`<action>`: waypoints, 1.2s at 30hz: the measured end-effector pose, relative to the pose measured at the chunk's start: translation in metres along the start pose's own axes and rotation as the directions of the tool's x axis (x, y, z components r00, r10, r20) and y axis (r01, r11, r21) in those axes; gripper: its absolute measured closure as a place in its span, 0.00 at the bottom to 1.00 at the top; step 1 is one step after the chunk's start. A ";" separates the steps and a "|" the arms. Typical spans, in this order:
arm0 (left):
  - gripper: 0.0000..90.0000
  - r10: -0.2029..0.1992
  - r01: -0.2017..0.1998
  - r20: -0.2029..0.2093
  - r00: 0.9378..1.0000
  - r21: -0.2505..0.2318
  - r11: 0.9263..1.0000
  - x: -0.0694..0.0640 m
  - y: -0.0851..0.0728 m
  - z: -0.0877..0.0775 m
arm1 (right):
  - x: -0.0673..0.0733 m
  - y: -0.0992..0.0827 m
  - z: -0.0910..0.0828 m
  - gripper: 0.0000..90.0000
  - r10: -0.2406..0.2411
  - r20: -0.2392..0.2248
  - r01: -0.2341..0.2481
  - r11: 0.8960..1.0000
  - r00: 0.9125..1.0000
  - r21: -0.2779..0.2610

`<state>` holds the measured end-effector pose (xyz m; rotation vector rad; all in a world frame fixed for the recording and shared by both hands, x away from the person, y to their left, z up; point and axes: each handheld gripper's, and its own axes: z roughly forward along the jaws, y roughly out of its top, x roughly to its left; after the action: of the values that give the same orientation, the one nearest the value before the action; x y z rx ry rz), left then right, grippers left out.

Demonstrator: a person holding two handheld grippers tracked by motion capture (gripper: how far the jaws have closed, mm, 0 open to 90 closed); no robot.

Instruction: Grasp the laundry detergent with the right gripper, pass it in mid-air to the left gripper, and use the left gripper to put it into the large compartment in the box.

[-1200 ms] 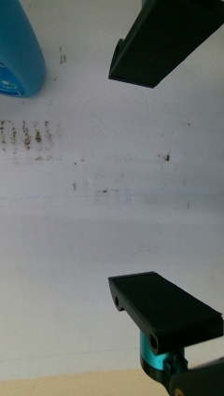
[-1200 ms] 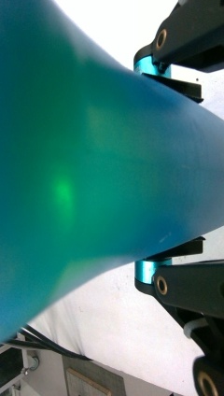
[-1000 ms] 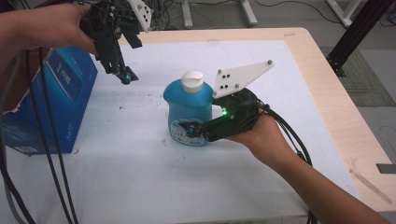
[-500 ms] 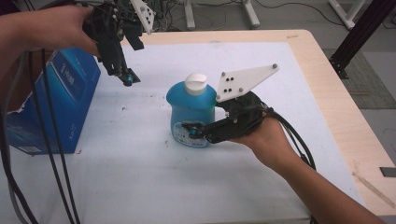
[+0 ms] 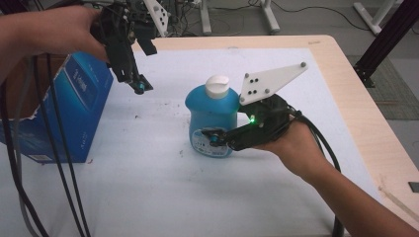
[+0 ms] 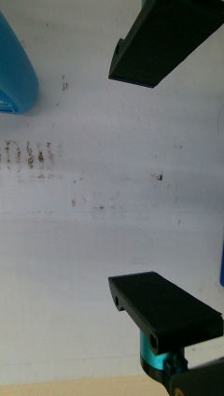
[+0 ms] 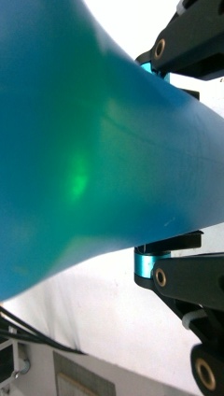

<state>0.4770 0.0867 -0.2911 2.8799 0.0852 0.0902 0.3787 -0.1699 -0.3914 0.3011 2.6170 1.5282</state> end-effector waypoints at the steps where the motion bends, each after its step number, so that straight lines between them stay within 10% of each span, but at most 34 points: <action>1: 0.04 0.001 -0.001 -0.001 1.000 -0.003 1.000 -0.002 0.001 -0.002 | -0.001 0.002 -0.001 0.52 -0.002 -0.005 0.002 1.000 1.000 0.000; 36: 0.04 0.046 -0.043 0.081 0.996 -0.040 0.998 -0.065 0.051 -0.043 | -0.018 0.054 -0.015 0.51 -0.097 -0.111 0.102 0.994 0.989 0.040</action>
<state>0.4114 0.0438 -0.2395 2.8438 0.0033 -0.0177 0.3999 -0.1606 -0.3374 0.0913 2.7069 1.4947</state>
